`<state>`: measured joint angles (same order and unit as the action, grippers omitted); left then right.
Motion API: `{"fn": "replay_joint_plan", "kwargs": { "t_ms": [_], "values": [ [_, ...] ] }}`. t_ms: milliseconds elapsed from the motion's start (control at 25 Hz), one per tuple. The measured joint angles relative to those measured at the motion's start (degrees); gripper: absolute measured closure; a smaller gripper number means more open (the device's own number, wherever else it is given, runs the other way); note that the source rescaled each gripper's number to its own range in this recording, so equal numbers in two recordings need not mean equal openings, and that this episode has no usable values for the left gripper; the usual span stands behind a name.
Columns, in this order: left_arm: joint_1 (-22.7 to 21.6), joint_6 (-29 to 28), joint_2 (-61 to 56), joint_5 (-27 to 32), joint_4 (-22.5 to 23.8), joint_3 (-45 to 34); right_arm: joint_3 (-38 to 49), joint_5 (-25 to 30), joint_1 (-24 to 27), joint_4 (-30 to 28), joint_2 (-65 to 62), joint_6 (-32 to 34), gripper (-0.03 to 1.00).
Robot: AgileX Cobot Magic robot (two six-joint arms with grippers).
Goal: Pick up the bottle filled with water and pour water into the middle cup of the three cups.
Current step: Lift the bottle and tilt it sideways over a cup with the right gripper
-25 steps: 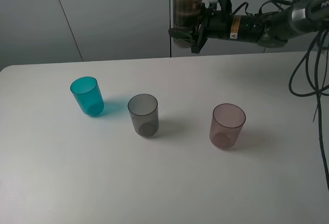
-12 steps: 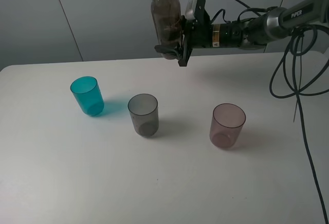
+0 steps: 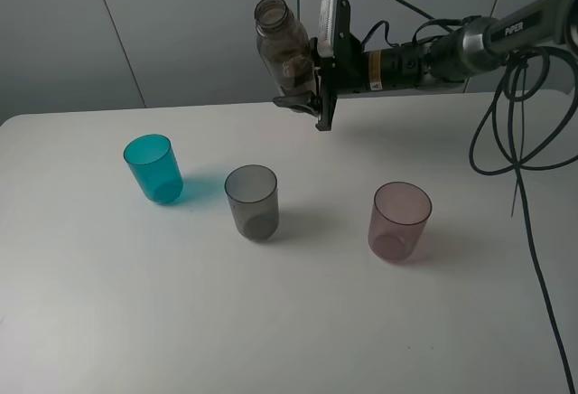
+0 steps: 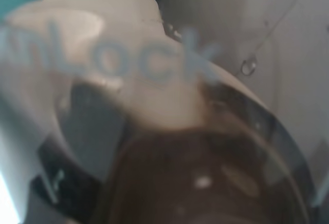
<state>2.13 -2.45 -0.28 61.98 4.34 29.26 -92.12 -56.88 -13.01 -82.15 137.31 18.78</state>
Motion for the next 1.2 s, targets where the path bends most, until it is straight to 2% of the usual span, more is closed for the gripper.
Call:
{"fn": "replay_joint_plan", "kwargs": {
  "t_ms": [520, 1200],
  "values": [
    [0.0, 0.0, 0.0, 0.0, 0.0, 0.0, 1.6, -7.8, 0.0, 8.2, 2.4, -13.1, 0.92],
    [0.0, 0.0, 0.0, 0.0, 0.0, 0.0, 1.6, -5.4, 0.0, 8.7, 4.1, -26.7, 0.92]
  ]
}}
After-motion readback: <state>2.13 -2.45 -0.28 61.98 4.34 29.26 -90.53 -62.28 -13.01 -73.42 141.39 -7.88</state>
